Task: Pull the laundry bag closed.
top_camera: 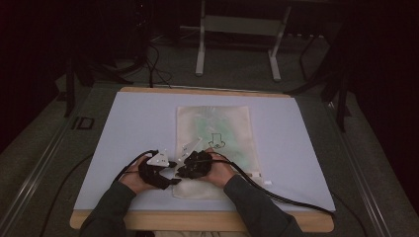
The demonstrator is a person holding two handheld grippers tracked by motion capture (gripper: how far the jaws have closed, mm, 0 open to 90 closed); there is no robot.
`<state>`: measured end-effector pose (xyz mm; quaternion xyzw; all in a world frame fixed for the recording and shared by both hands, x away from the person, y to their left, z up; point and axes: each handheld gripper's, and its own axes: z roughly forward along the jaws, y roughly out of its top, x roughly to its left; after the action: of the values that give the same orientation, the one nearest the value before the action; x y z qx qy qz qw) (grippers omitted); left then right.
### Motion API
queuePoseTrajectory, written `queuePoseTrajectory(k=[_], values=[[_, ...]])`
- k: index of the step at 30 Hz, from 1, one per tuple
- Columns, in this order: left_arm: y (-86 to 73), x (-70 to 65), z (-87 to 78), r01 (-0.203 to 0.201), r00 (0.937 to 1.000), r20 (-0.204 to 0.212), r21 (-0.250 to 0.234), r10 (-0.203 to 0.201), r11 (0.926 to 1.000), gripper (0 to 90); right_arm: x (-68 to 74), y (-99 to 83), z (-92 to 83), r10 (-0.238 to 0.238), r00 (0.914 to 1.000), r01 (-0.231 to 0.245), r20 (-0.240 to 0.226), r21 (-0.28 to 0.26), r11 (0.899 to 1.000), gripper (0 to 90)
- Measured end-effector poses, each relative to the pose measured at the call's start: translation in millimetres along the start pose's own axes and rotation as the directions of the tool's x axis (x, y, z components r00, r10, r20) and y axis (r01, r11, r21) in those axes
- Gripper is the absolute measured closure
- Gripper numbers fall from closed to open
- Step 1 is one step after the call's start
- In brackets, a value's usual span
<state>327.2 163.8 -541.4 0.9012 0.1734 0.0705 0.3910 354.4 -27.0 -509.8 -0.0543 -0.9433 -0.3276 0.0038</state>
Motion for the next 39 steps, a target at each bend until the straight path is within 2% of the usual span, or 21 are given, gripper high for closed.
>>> queuePoseTrajectory(k=[7,13,16,18,21,26,31,39], values=[[-0.5,0.1,-0.1,0.000,1.0000,0.001,-0.002,0.000,1.0000,33.8,1.5,-1.1,-2.6,-0.010,0.9999,0.010,0.010,0.002,1.000,81.7],[-0.5,0.1,-0.2,-0.002,1.0000,0.000,-0.002,0.002,1.0000,34.0,1.6,-5.7,-5.4,0.011,0.9999,-0.011,0.007,-0.010,1.000,81.7],[0.5,-1.1,-0.5,-0.006,1.0000,-0.007,0.003,0.006,1.0000,34.3,1.0,-5.8,-2.5,-0.001,1.0000,0.001,0.010,-0.004,1.000,81.7],[2.2,-3.2,-1.0,-0.018,0.9998,-0.010,0.011,0.019,0.9998,36.3,1.1,-5.5,-0.7,-0.002,0.9999,0.002,0.011,0.003,1.000,81.7],[4.7,-6.7,-1.6,-0.060,0.9974,-0.039,0.021,0.060,0.9980,37.2,-0.2,-5.9,0.7,0.002,1.0000,-0.002,0.008,-0.004,1.000,81.6],[7.9,-10.5,-1.5,-0.089,0.9932,-0.073,0.029,0.090,0.9957,36.4,-0.5,-5.7,2.2,0.008,0.9999,-0.008,0.007,-0.007,1.000,81.6],[9.2,-11.7,-0.5,-0.094,0.9922,-0.080,0.029,0.096,0.9951,31.3,-0.2,-5.5,2.0,0.007,0.9999,-0.007,0.010,-0.010,1.000,81.6],[11.2,-14.0,2.6,-0.108,0.9915,-0.070,0.019,0.109,0.9939,30.3,-0.3,-5.2,1.8,0.009,0.9999,-0.009,0.006,-0.013,1.000,81.6]])
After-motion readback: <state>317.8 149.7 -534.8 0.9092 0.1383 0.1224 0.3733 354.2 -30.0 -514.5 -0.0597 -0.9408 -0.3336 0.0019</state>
